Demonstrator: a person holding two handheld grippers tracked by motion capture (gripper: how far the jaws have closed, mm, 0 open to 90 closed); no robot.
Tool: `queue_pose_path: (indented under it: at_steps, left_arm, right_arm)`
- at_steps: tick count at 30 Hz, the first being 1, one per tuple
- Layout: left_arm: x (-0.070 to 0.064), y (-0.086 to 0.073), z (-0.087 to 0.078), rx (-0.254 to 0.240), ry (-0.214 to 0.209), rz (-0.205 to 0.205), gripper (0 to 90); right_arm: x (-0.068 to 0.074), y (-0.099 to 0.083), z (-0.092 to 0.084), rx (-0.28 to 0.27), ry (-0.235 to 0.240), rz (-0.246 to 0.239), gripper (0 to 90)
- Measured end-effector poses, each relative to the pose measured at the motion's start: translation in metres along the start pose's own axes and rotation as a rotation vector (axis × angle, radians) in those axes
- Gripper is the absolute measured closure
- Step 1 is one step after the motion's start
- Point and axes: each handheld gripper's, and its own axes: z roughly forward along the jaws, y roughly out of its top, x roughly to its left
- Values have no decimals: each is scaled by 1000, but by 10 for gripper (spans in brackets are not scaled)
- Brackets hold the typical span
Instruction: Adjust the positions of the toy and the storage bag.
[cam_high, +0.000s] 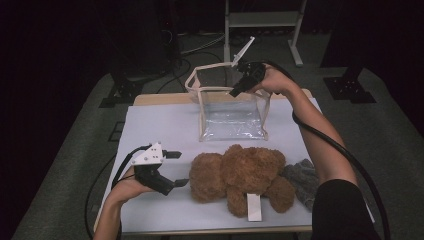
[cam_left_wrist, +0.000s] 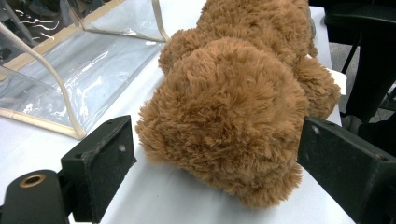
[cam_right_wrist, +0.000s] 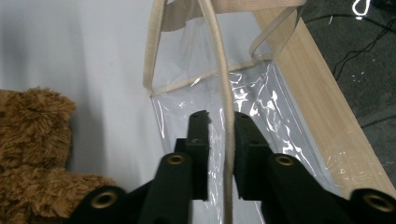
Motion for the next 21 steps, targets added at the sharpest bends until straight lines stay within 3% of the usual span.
queue_pose_path:
  at_steps: [5,21]
  left_arm:
    - [-1,0,2,-3,-4,-7,101]
    - [-2,0,8,8,-23,-4,100]
  right_arm:
    - [7,-1,-2,-1,-3,-21,858]
    - [38,-10,-6,-9,38,-72,871]
